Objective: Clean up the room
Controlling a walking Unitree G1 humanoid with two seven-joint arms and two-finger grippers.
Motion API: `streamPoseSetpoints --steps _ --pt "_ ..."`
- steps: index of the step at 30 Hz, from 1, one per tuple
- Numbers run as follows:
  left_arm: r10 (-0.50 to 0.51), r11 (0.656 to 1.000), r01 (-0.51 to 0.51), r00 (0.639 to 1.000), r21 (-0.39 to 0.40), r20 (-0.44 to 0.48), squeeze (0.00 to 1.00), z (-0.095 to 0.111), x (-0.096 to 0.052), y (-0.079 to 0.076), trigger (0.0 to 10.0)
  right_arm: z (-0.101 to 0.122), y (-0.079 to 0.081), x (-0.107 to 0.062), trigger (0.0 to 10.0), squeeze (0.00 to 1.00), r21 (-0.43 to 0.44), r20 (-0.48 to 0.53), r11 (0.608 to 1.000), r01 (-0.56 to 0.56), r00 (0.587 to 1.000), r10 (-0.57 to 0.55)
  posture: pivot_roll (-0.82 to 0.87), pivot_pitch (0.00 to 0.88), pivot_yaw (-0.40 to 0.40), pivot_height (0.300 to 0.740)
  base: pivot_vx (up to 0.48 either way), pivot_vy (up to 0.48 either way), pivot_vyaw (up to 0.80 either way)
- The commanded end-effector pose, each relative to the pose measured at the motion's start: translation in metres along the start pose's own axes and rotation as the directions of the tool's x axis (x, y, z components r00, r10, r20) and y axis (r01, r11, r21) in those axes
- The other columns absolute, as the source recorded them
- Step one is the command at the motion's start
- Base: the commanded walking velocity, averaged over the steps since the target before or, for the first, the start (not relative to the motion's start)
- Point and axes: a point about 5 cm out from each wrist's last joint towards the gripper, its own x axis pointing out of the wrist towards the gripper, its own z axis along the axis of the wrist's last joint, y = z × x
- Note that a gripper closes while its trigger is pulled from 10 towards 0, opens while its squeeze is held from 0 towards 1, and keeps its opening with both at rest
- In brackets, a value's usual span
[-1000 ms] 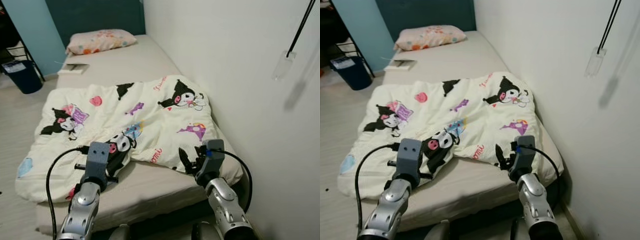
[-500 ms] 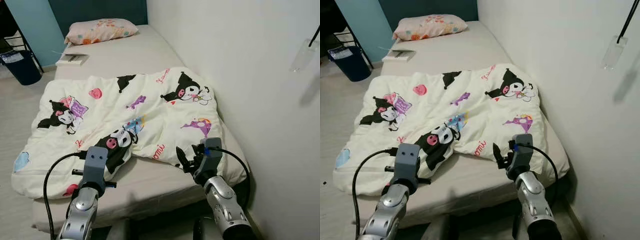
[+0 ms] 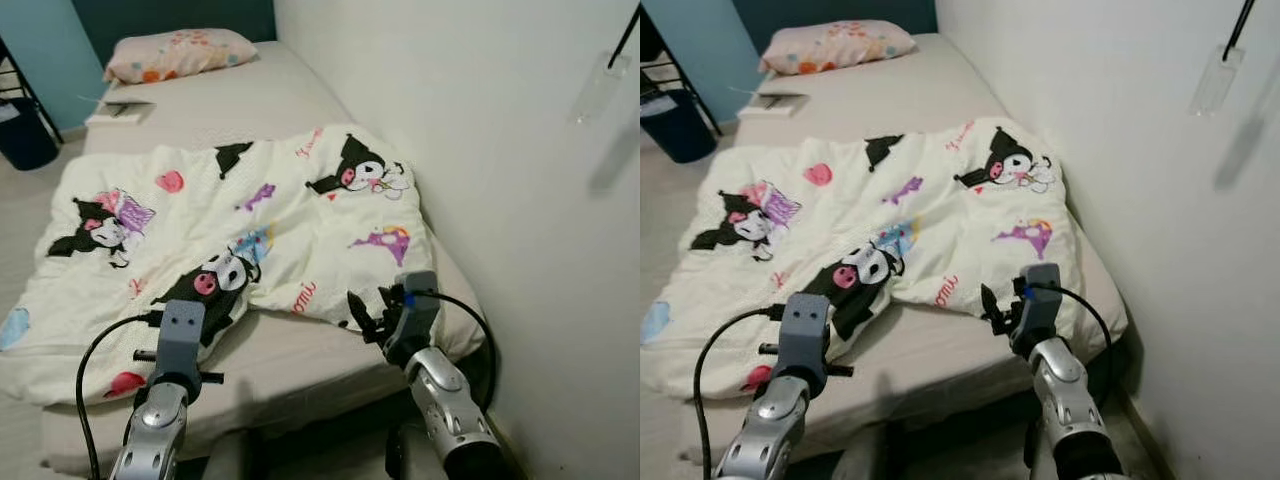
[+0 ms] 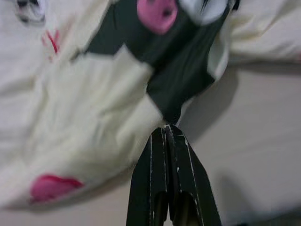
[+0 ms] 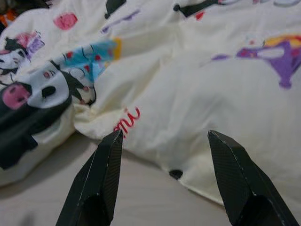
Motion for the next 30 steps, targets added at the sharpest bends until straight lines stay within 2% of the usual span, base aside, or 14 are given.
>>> streamPoseSetpoints --steps 1,2,3,4,7,8,9,12,16,19,21,23,26,30 --pt "0.049 0.996 -0.054 0.996 -0.076 -0.072 0.16 -0.012 0.002 0.015 10.0 -0.009 0.01 0.006 10.0 0.0 -0.008 -0.065 0.999 -0.044 0.997 0.043 -0.04 0.235 0.028 0.573 0.0 0.0 0.0" --pt "0.049 0.996 -0.054 0.996 -0.076 -0.072 0.16 -0.012 0.002 0.015 10.0 -0.009 0.01 0.006 10.0 0.0 -0.008 -0.065 0.999 -0.044 0.997 0.043 -0.04 0.235 0.028 0.573 0.0 0.0 0.0" --pt "0.056 0.989 -0.068 0.994 -0.13 -0.089 0.84 -0.014 0.003 0.018 10.0 -0.01 0.012 0.008 10.0 0.0 -0.008 -0.078 0.999 -0.049 0.996 0.048 -0.04 0.235 0.028 0.573 0.0 0.0 0.0" --pt "0.075 0.979 -0.094 0.991 -0.179 -0.108 1.0 -0.017 0.005 0.022 10.0 -0.012 0.014 0.01 10.0 0.0 -0.005 -0.1 0.999 -0.049 0.994 0.048 -0.04 0.243 0.024 0.573 0.0 0.0 0.0" --pt "0.081 0.959 -0.11 0.989 -0.26 -0.12 1.0 -0.018 0.006 0.025 10.0 -0.012 0.016 0.012 10.0 0.0 0.02 -0.102 0.998 -0.055 0.993 0.056 -0.04 0.246 0.023 0.573 0.0 0.0 0.0" --pt "0.098 0.943 -0.136 0.986 -0.305 -0.135 1.0 -0.02 0.008 0.029 10.0 -0.012 0.018 0.015 10.0 0.13 0.048 -0.11 0.997 -0.052 0.992 0.057 -0.04 0.26 0.017 0.573 0.0 0.0 0.0" --pt "0.107 0.913 -0.155 0.984 -0.378 -0.146 1.0 -0.021 0.009 0.032 10.0 -0.011 0.022 0.019 10.0 1.0 0.098 -0.104 0.994 -0.052 0.993 0.062 -0.04 0.268 0.014 0.573 0.0 0.0 0.0" --pt "0.116 0.805 -0.187 0.98 -0.563 -0.161 1.0 -0.023 0.014 0.04 10.0 -0.006 0.031 0.031 10.0 1.0 0.231 -0.095 0.973 -0.029 0.994 0.053 -0.04 0.294 0.003 0.573 0.0 0.0 0.0" --pt "0.123 0.746 -0.194 0.98 -0.637 -0.154 1.0 -0.023 0.016 0.044 10.0 -0.002 0.036 0.037 10.0 1.0 0.264 -0.094 0.964 -0.028 0.994 0.055 -0.04 0.321 -0.004 0.573 0.0 0.0 0.0" --pt "0.108 0.647 -0.173 0.985 -0.742 -0.135 1.0 -0.022 0.017 0.046 10.0 0.004 0.044 0.042 10.0 1.0 0.28 -0.071 0.958 -0.057 0.994 0.08 -0.04 0.342 -0.005 0.573 0.0 0.0 0.0" --pt "0.104 0.515 -0.144 0.989 -0.845 -0.106 1.0 -0.021 0.021 0.049 10.0 0.011 0.052 0.047 10.0 1.0 0.28 -0.047 0.955 -0.093 0.993 0.11 -0.06 0.366 -0.006 0.573 0.0 0.0 0.0" --pt "0.104 0.515 -0.144 0.989 -0.845 -0.106 1.0 -0.021 0.021 0.049 10.0 0.011 0.052 0.047 10.0 1.0 0.28 -0.047 0.955 -0.093 0.993 0.11 -0.06 0.366 -0.006 0.573 0.0 0.0 0.0" --pt "0.068 0.305 -0.088 0.995 -0.948 -0.07 1.0 -0.022 0.023 0.047 10.0 0.021 0.06 0.053 10.0 1.0 0.234 -0.027 0.961 -0.147 0.987 0.158 -0.06 0.388 0.001 0.573 0.0 0.0 0.0" --pt "0.072 0.256 -0.089 0.995 -0.963 -0.073 1.0 -0.027 0.02 0.047 10.0 0.024 0.061 0.056 10.0 1.0 0.253 -0.015 0.954 -0.159 0.986 0.168 -0.07 0.395 0.003 0.573 0.0 0.0 0.0"
